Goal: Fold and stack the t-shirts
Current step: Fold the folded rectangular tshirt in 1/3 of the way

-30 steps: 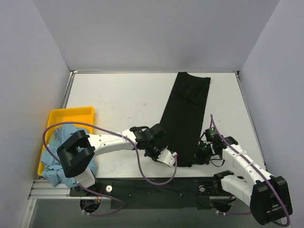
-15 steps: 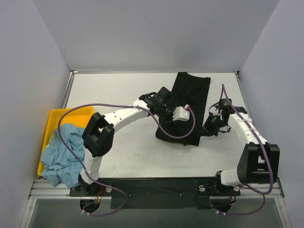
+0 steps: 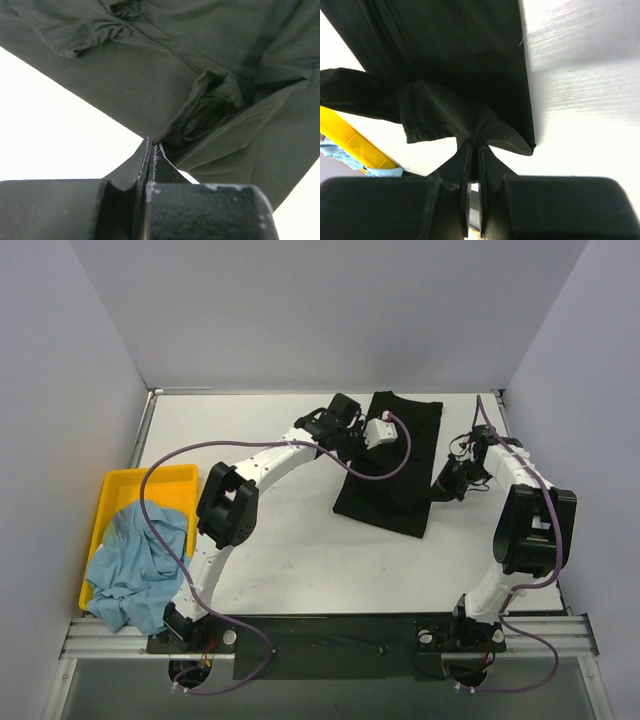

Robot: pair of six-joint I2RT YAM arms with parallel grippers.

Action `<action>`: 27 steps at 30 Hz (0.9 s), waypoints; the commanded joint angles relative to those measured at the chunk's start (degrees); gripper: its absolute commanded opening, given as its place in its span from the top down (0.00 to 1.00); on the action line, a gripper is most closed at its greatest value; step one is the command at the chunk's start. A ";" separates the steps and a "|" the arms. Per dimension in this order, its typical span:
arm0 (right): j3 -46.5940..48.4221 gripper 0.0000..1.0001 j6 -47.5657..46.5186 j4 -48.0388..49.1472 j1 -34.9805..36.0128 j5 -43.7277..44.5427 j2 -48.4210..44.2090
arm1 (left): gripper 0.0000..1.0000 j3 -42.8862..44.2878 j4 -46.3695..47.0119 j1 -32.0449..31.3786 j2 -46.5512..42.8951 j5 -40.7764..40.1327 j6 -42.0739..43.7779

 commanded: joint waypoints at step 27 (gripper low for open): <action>14.79 0.96 2.13 1.98 -3.28 -4.44 17.05 | 0.97 9.15 11.75 2.70 9.53 0.44 -6.59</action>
